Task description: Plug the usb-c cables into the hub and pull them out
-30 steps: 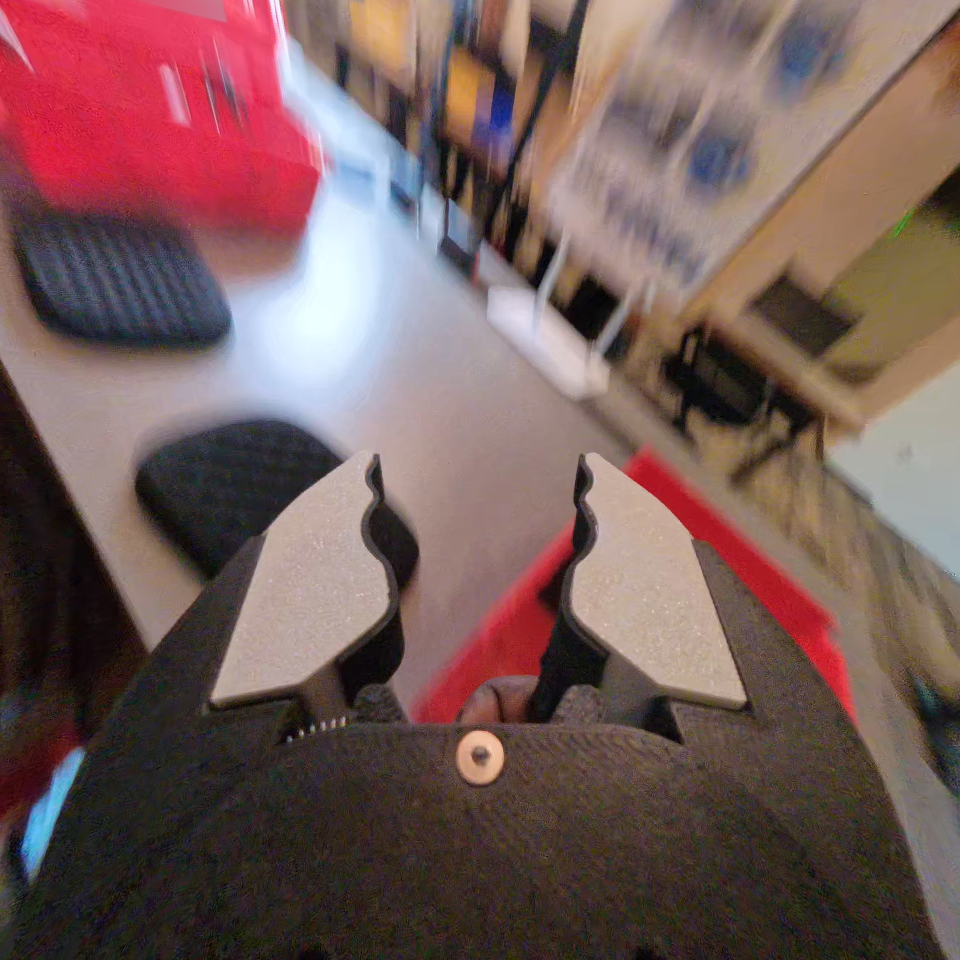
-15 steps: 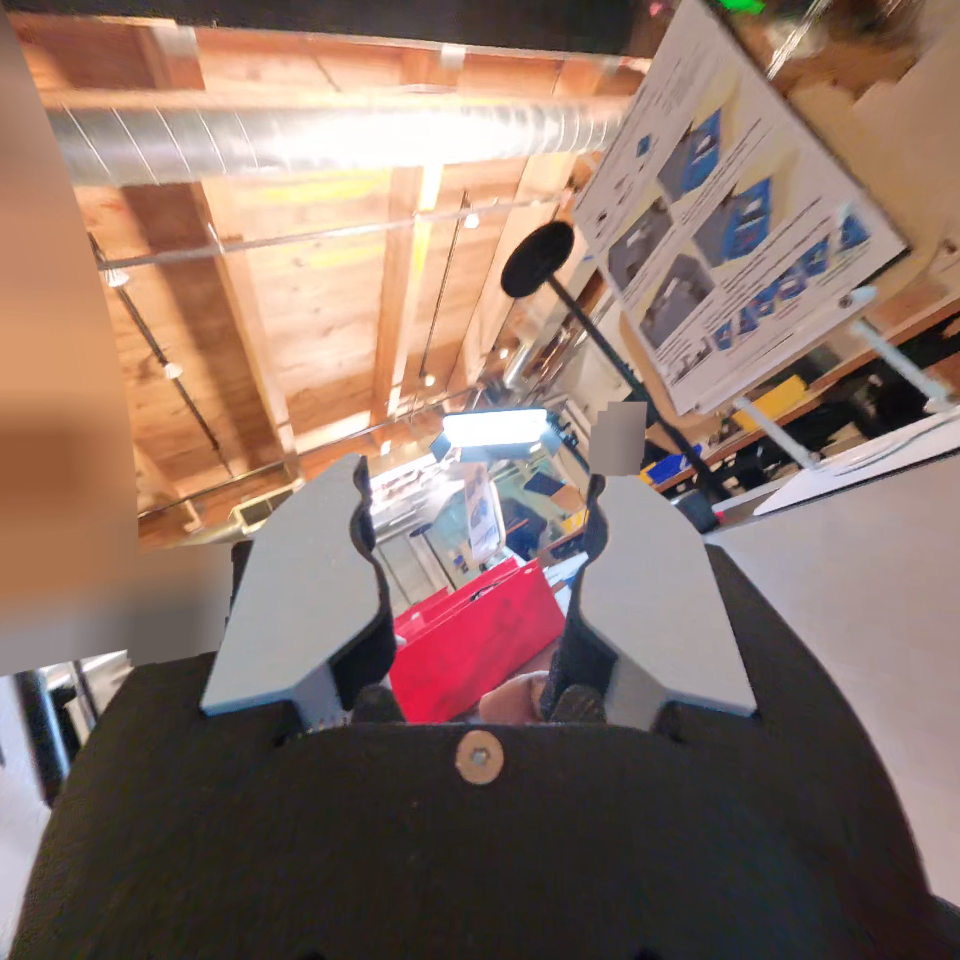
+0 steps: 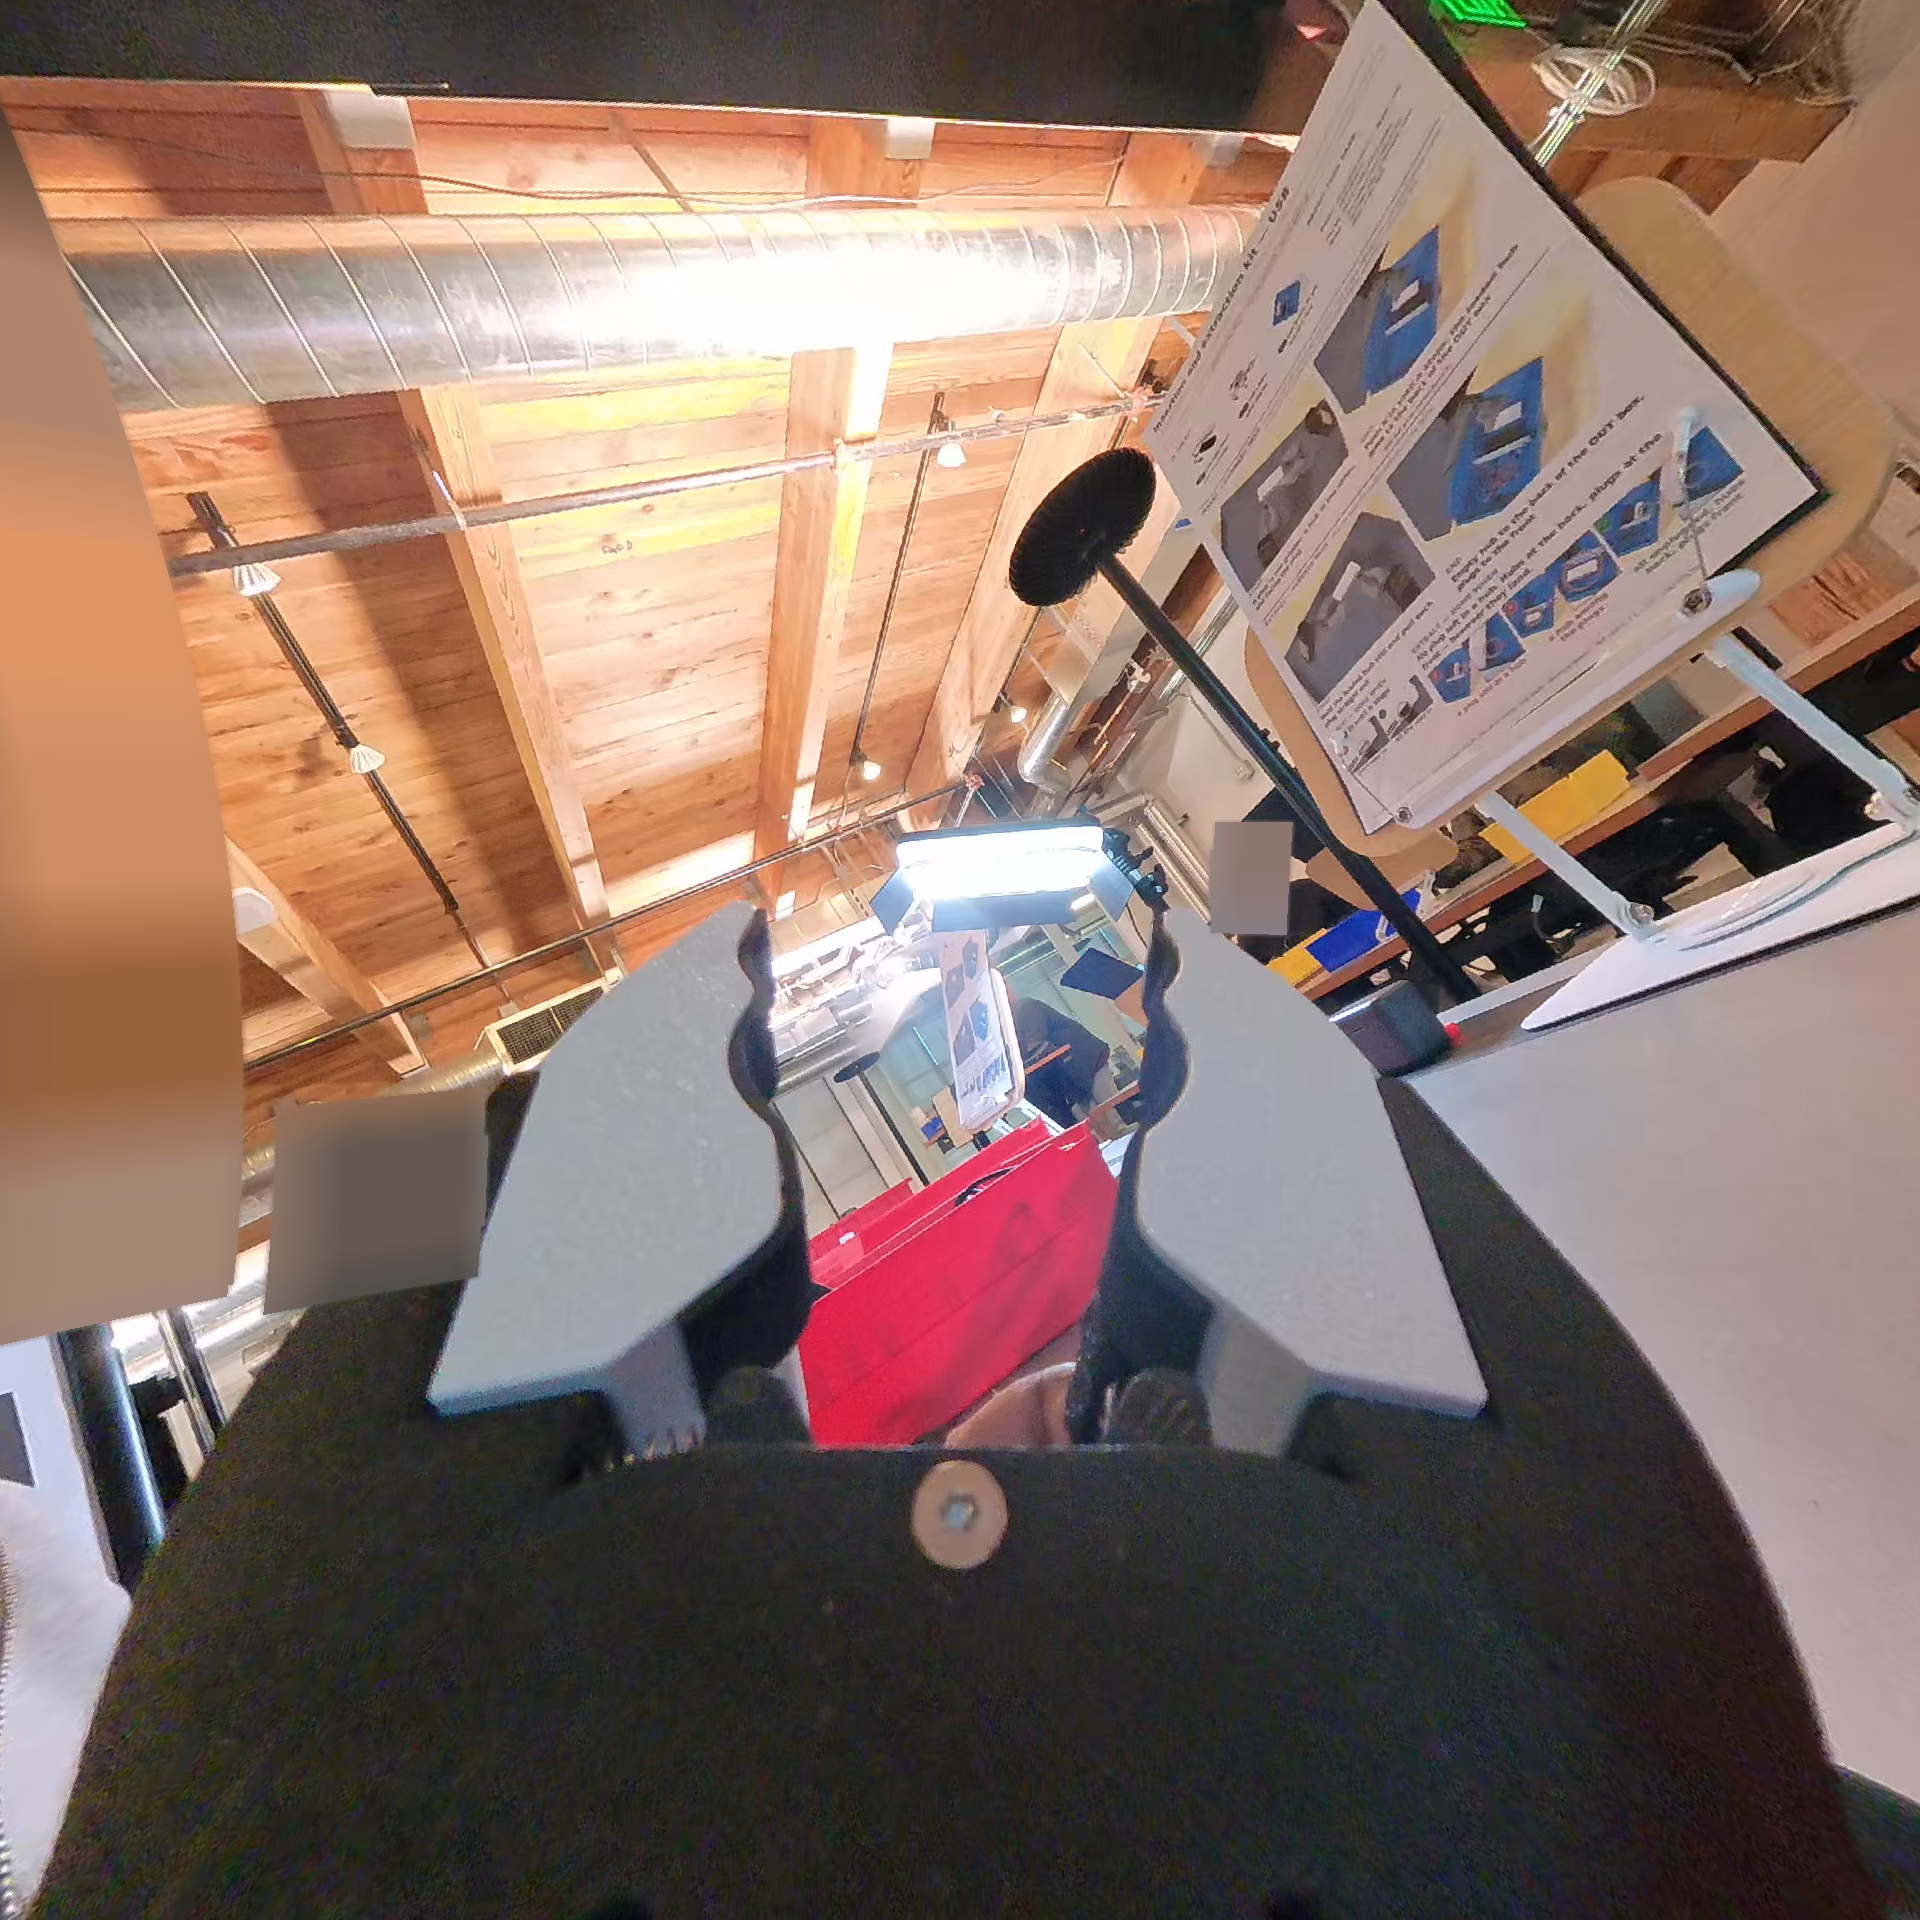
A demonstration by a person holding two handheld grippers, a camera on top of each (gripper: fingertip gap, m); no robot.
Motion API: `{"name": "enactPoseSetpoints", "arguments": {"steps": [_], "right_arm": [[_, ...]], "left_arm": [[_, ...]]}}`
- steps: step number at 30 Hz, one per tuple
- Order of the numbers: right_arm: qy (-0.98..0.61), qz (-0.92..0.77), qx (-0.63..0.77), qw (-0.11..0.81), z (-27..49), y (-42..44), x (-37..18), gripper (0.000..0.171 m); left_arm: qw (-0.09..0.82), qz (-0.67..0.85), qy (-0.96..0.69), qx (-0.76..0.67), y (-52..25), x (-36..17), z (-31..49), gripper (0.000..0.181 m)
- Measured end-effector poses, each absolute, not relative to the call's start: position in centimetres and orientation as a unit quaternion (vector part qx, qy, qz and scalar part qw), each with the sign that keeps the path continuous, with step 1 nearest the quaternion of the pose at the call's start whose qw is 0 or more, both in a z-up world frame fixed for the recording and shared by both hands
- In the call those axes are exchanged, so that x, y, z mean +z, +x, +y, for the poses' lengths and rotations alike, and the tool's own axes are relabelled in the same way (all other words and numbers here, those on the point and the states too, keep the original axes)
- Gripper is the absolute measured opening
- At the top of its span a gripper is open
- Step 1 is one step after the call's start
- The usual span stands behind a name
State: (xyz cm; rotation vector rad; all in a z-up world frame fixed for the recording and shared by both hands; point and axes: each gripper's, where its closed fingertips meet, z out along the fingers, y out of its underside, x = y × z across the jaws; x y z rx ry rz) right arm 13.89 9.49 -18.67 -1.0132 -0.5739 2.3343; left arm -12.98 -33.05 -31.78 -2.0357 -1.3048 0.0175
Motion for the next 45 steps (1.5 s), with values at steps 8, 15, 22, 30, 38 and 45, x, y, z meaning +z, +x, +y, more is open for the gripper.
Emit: {"name": "enactPoseSetpoints", "arguments": {"steps": [8,15,22,30,38,45], "right_arm": [[-0.374,-0.224,0.86,0.266,9.2,13.8,-18.7,0.067],[-0.382,-0.218,0.859,0.264,9.5,13.6,-18.9,0.065],[-0.386,-0.222,0.855,0.266,9.4,13.4,-19.1,0.064],[-0.392,-0.228,0.851,0.267,9.2,13.2,-19.2,0.063],[-0.396,-0.23,0.848,0.268,9.2,13.0,-19.3,0.062],[-0.398,-0.23,0.847,0.268,9.2,13.0,-19.4,0.062]], "left_arm": [[0.266,-0.466,-0.844,-0.01,-12.0,-34.0,-32.7,0.027],[0.369,-0.484,-0.791,0.064,-13.3,-30.9,-34.4,0.012],[0.471,-0.445,-0.736,0.197,-12.8,-23.2,-36.1,0.011],[0.576,-0.376,-0.646,0.33,-10.8,-14.7,-35.2,0.01],[0.666,-0.311,-0.553,0.392,-10.4,-8.0,-33.7,0.01],[0.701,-0.262,-0.501,0.434,-9.5,-1.5,-33.3,0.01]]}}
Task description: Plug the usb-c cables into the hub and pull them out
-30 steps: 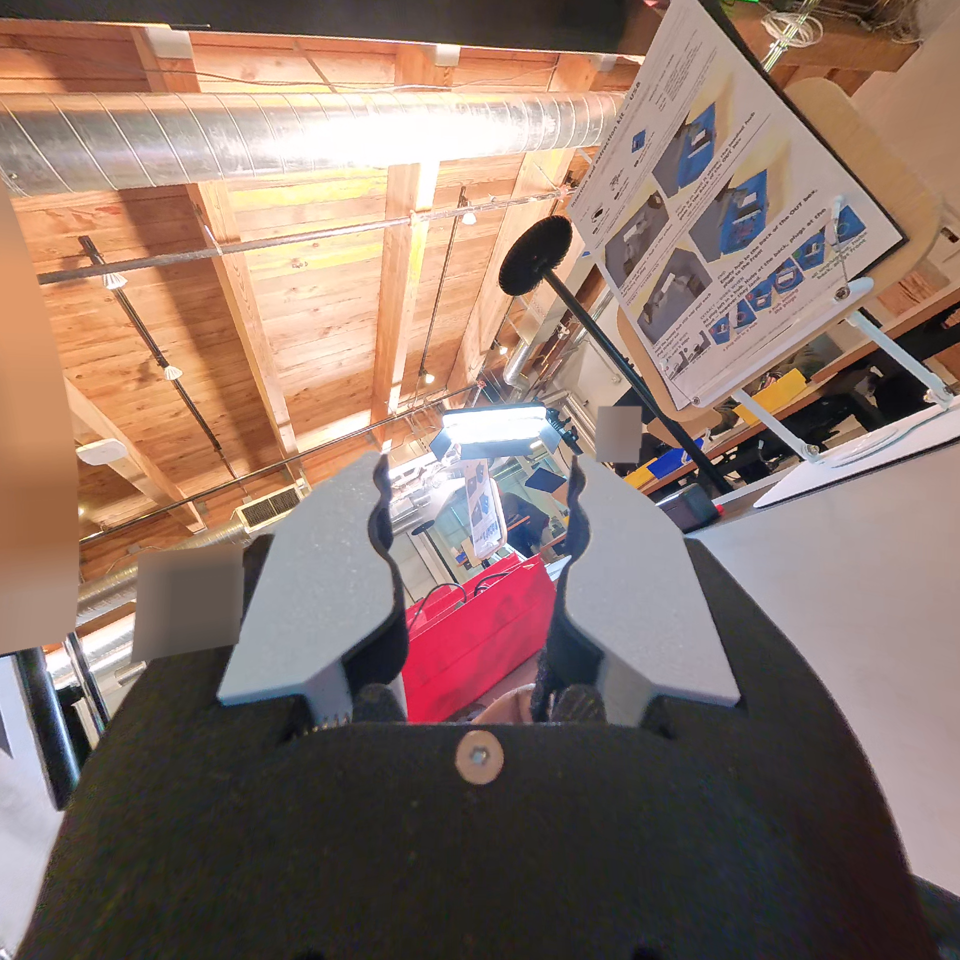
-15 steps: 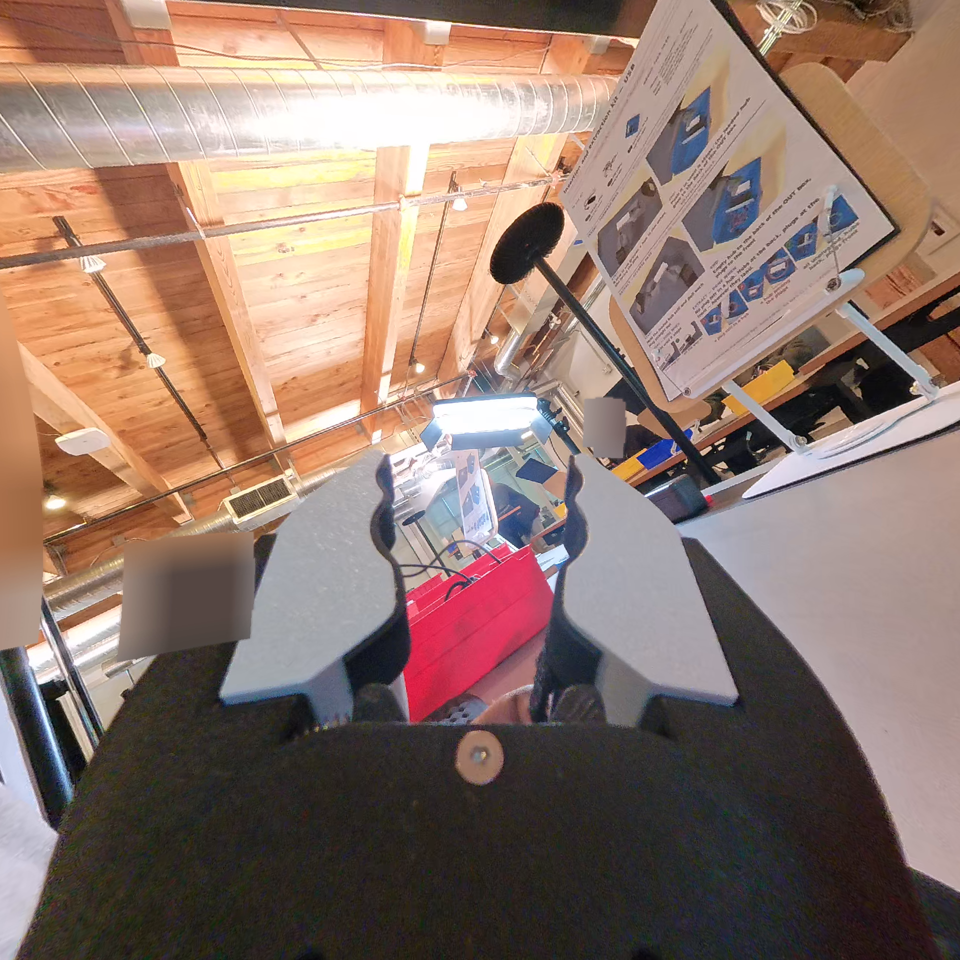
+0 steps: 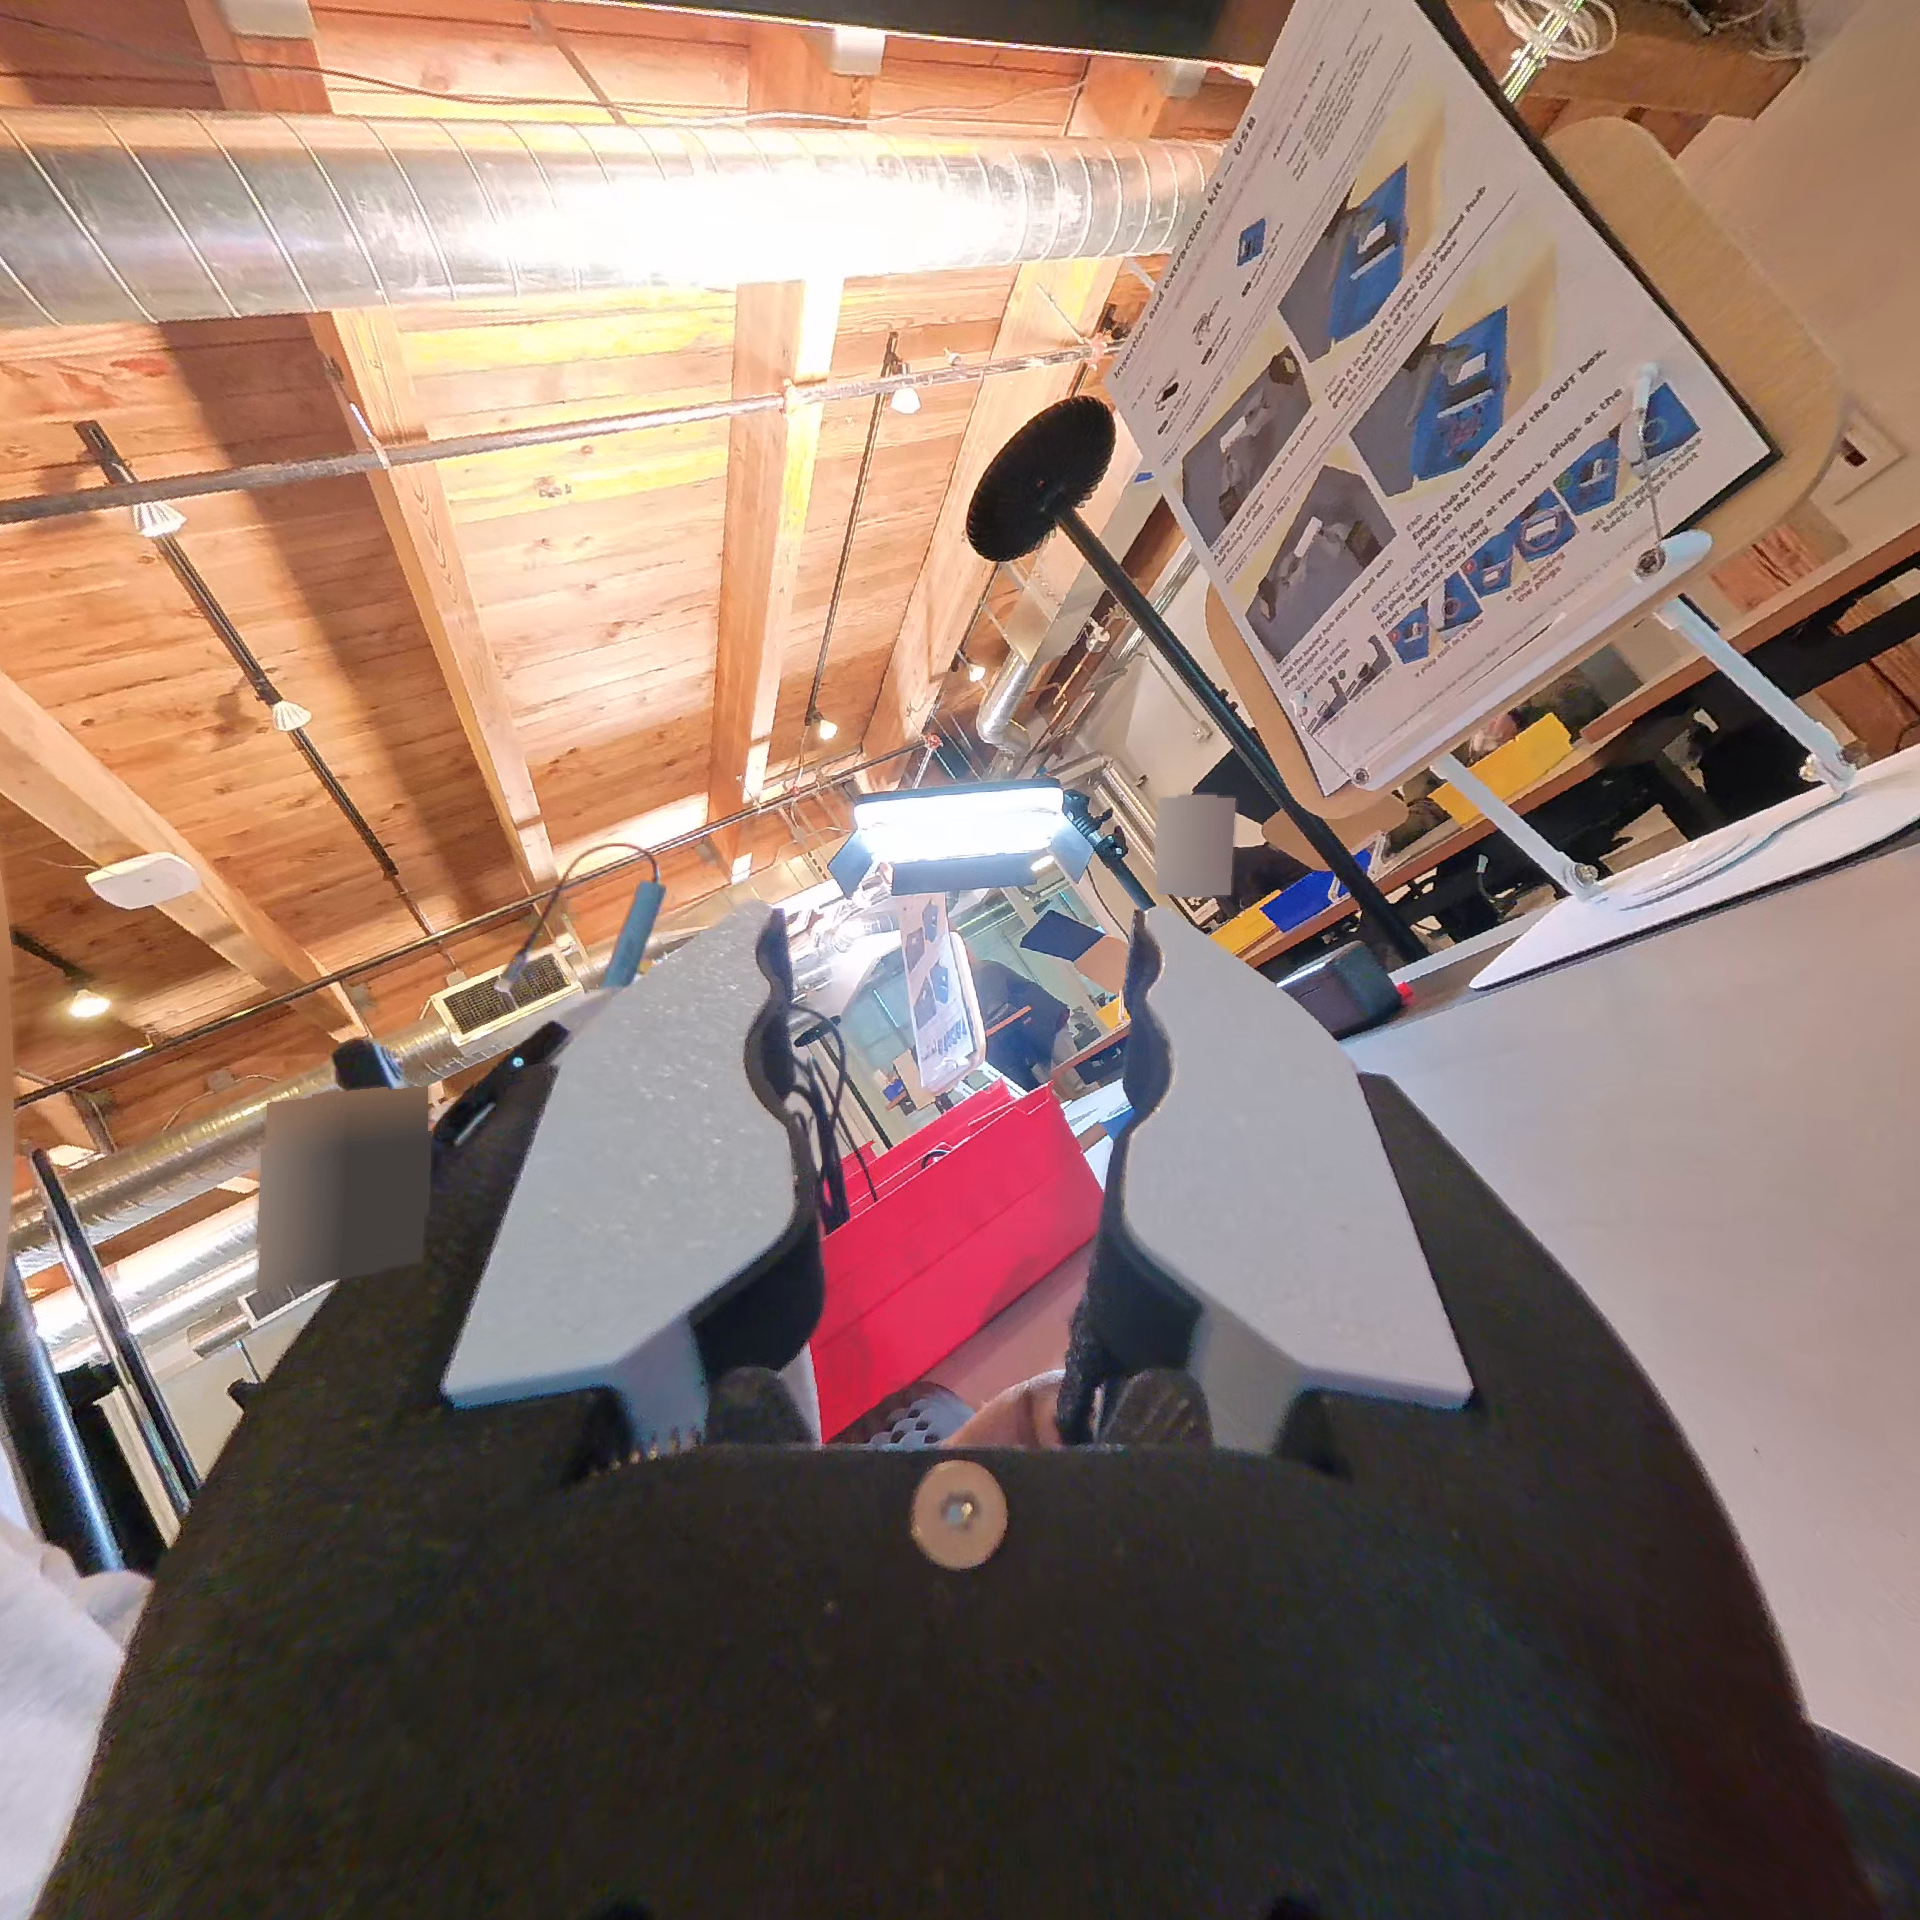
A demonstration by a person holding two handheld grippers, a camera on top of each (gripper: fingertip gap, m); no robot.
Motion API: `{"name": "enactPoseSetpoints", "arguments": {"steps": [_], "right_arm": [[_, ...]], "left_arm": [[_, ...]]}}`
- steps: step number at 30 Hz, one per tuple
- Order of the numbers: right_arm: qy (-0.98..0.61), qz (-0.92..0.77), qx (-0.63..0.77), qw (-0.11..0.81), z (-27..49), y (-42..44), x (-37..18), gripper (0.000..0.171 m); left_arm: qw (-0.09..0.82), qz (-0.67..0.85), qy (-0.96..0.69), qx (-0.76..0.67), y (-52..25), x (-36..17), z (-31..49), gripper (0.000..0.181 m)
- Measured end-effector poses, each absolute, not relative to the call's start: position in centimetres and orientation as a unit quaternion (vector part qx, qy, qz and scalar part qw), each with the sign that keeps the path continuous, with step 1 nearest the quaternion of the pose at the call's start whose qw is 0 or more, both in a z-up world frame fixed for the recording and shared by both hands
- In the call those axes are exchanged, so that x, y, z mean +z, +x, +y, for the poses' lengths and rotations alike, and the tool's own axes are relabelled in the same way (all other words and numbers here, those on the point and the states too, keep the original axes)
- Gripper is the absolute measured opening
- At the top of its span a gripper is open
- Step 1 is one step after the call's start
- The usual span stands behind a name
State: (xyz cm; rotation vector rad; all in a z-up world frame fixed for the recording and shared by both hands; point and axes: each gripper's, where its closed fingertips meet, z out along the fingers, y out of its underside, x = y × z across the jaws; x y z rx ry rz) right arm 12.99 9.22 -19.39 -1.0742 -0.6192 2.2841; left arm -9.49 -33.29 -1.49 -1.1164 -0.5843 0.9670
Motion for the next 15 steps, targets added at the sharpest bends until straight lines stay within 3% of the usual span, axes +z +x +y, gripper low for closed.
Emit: {"name": "enactPoseSetpoints", "arguments": {"steps": [8,15], "right_arm": [[-0.401,-0.231,0.845,0.268,9.2,12.9,-19.5,0.061],[-0.404,-0.237,0.843,0.267,9.0,12.8,-19.6,0.059]], "left_arm": [[0.744,-0.231,-0.461,0.425,-9.2,4.3,-33.0,0.01],[0.792,-0.163,-0.474,0.349,-5.2,5.8,-25.6,0.011]]}}
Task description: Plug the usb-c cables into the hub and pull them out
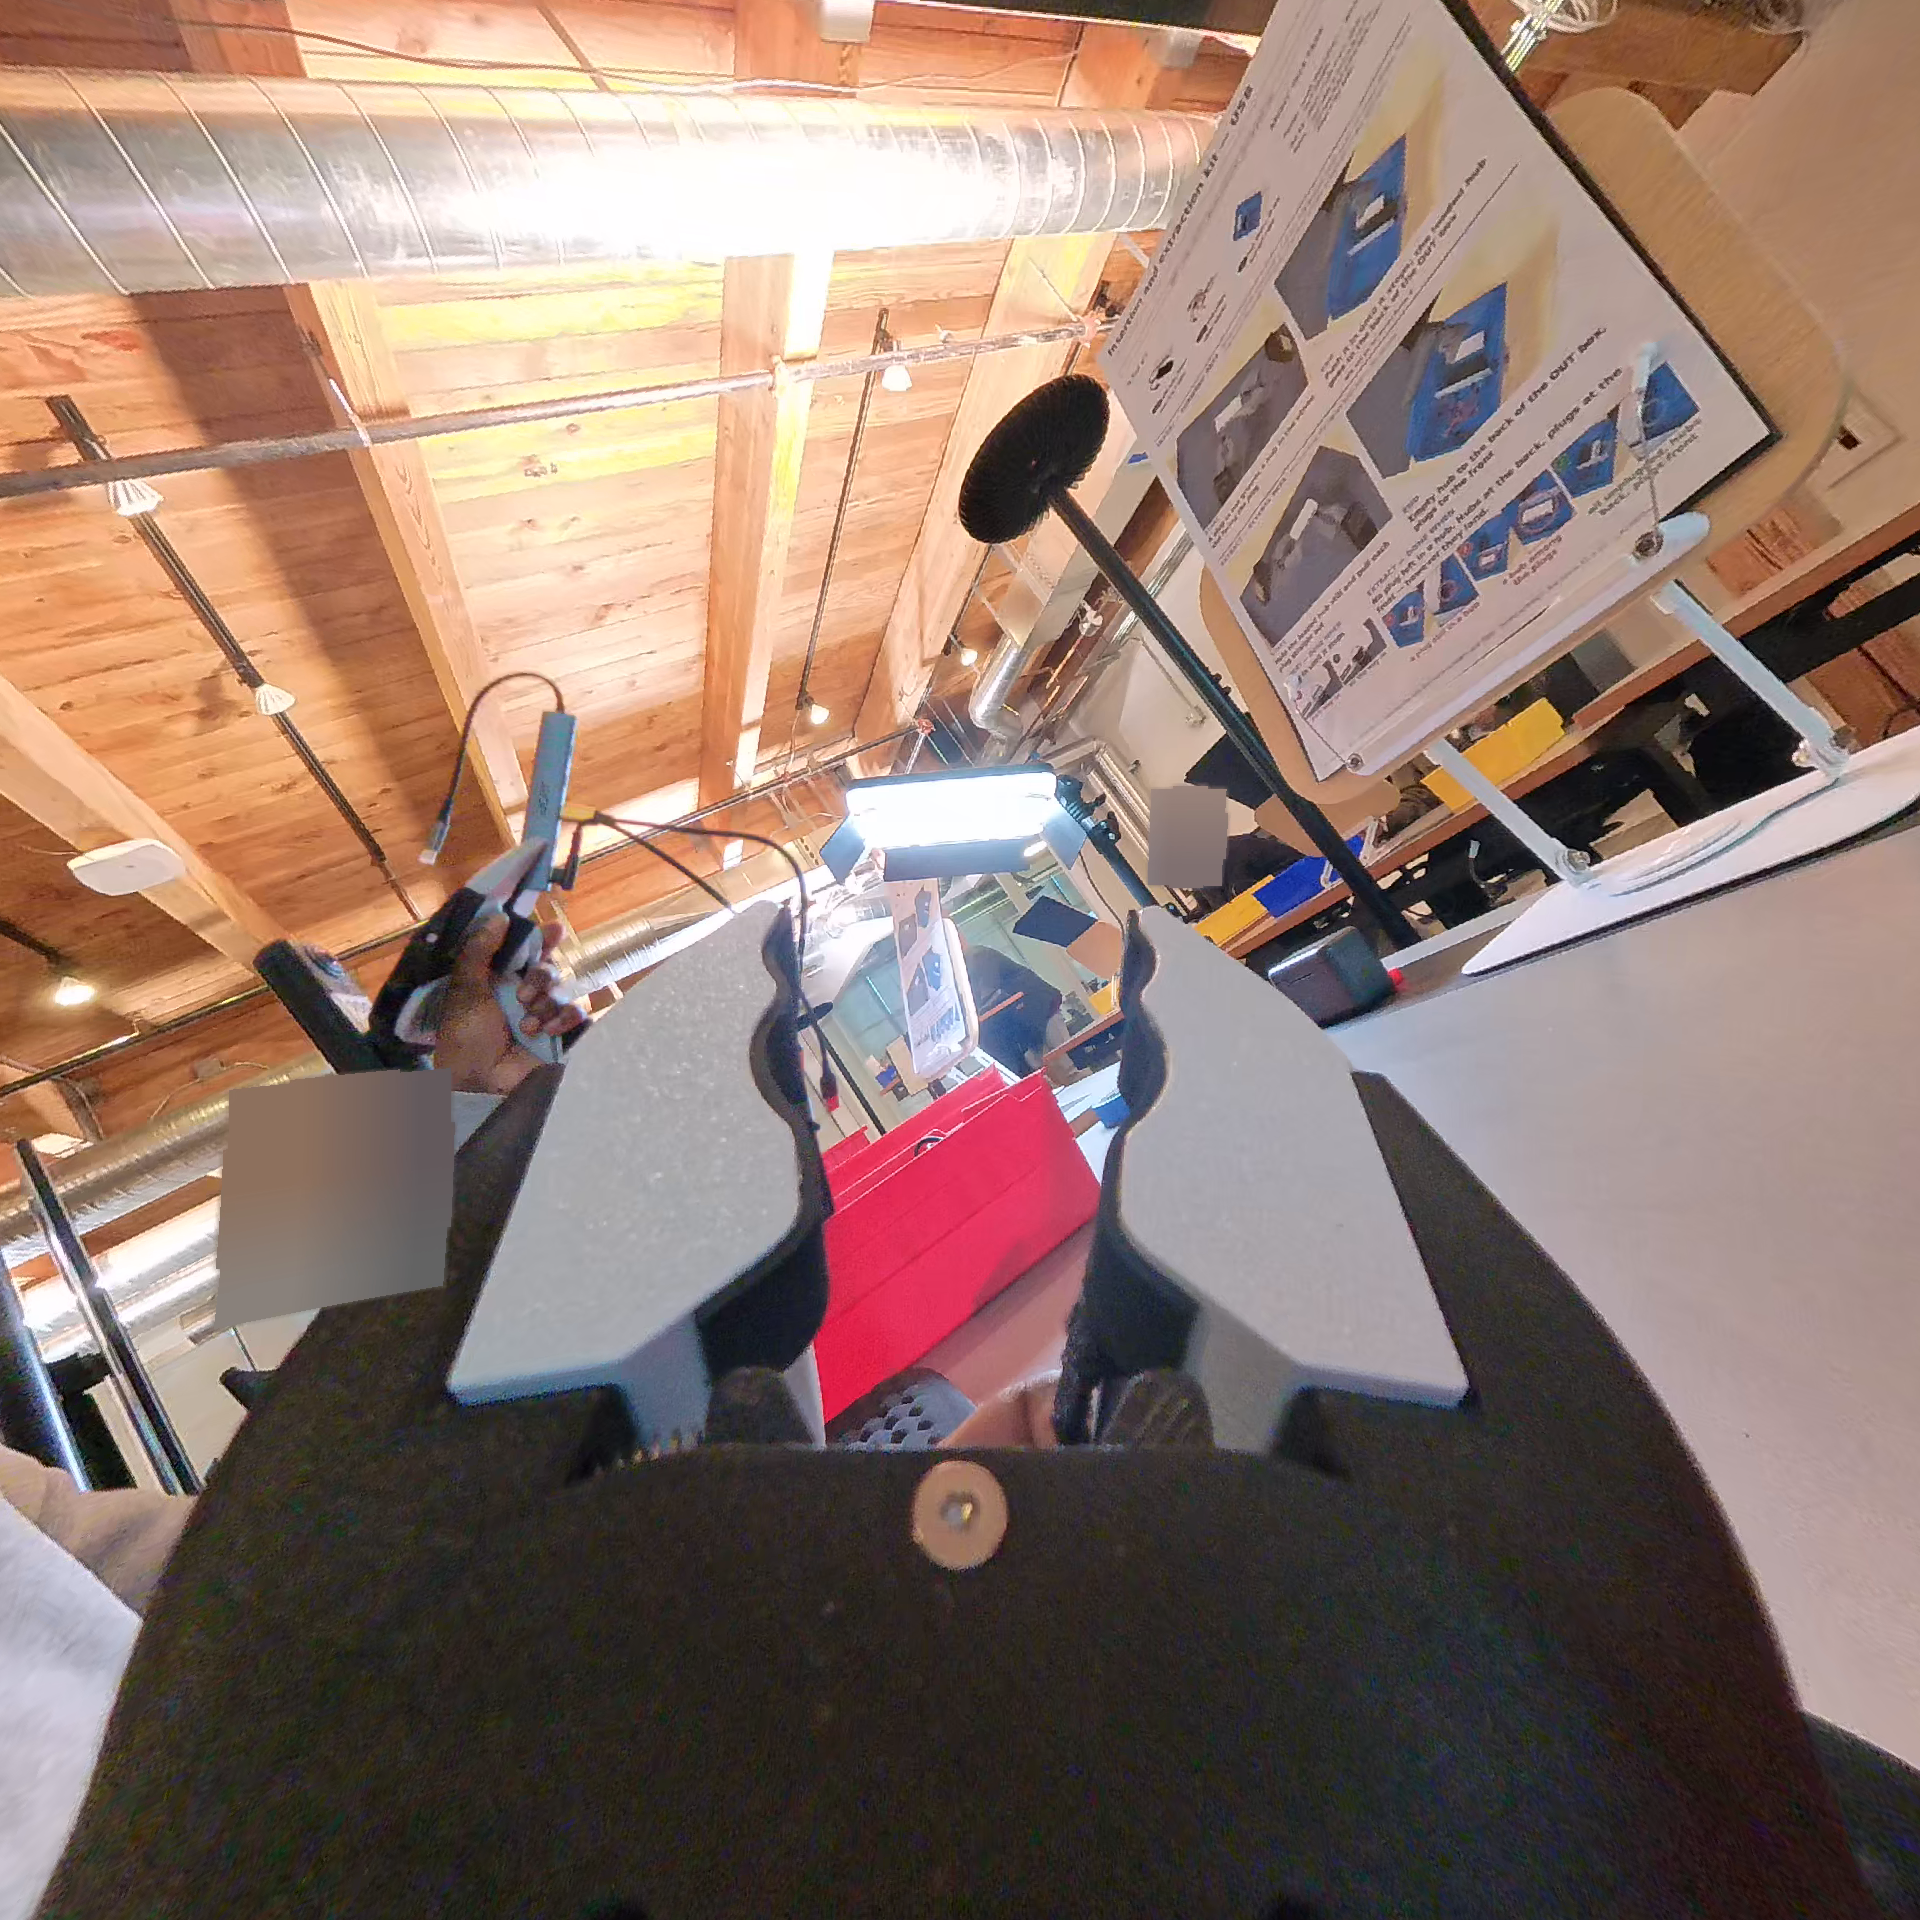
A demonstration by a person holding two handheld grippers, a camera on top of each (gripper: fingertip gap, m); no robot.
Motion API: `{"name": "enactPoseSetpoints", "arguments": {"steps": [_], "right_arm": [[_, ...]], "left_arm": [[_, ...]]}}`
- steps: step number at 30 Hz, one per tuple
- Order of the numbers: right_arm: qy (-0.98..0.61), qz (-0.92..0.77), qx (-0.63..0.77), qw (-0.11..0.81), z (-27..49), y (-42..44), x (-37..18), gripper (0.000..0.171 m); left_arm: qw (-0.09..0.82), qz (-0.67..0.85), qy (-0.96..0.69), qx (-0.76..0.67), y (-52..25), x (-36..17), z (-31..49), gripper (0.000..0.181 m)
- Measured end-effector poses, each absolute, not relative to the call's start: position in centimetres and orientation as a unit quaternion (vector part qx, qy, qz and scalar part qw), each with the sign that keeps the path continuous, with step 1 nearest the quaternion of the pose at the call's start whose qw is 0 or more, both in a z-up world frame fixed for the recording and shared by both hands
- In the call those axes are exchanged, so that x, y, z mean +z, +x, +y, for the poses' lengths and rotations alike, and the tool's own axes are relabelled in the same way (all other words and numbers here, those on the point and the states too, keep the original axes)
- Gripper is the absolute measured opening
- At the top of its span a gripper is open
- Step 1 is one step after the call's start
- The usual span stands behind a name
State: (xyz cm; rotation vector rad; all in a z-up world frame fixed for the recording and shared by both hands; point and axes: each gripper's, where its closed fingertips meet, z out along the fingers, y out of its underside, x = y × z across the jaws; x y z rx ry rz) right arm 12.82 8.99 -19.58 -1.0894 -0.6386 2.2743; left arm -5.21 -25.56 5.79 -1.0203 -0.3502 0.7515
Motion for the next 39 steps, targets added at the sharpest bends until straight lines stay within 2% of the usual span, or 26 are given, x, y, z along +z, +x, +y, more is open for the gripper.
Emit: {"name": "enactPoseSetpoints", "arguments": {"steps": [8,13,17,19,23,25,31,34,37,39], "right_arm": [[-0.397,-0.267,0.831,0.283,8.2,12.9,-19.6,0.052],[-0.36,-0.312,0.818,0.322,6.7,13.6,-19.2,0.044],[-0.327,-0.363,0.8,0.348,5.1,14.9,-18.3,0.027],[-0.317,-0.374,0.811,0.319,4.0,15.5,-17.1,0.022],[-0.333,-0.386,0.843,0.174,-0.2,15.2,-16.1,0.02],[-0.313,-0.399,0.851,0.136,-3.0,15.3,-16.1,0.018],[-0.373,-0.474,0.761,0.24,-5.6,12.4,-18.0,0.02],[-0.462,-0.485,0.699,0.252,-5.4,9.8,-19.9,0.031],[-0.506,-0.476,0.697,0.178,-5.4,7.0,-22.1,0.04],[-0.484,-0.433,0.756,0.078,-5.5,6.3,-21.3,0.032]], "left_arm": [[0.837,-0.105,-0.502,0.19,0.2,2.6,-14.8,0.011],[0.834,-0.141,-0.53,0.059,2.1,-4.9,-8.8,0.01],[0.831,-0.206,-0.51,-0.082,2.4,-11.4,-5.9,0.01],[0.825,-0.235,-0.497,-0.129,2.2,-13.8,-5.2,0.01],[0.814,-0.258,-0.492,-0.167,2.4,-16.4,-4.3,0.01],[0.812,-0.261,-0.494,-0.171,2.6,-17.1,-4.1,0.01],[0.806,-0.276,-0.504,-0.139,1.9,-19.8,-4.2,0.011],[0.818,-0.275,-0.469,-0.189,2.4,-20.2,-4.4,0.011],[0.819,-0.272,-0.433,-0.259,3.0,-20.1,-4.6,0.01],[0.815,-0.262,-0.422,-0.3,3.6,-20.0,-4.7,0.01]]}}
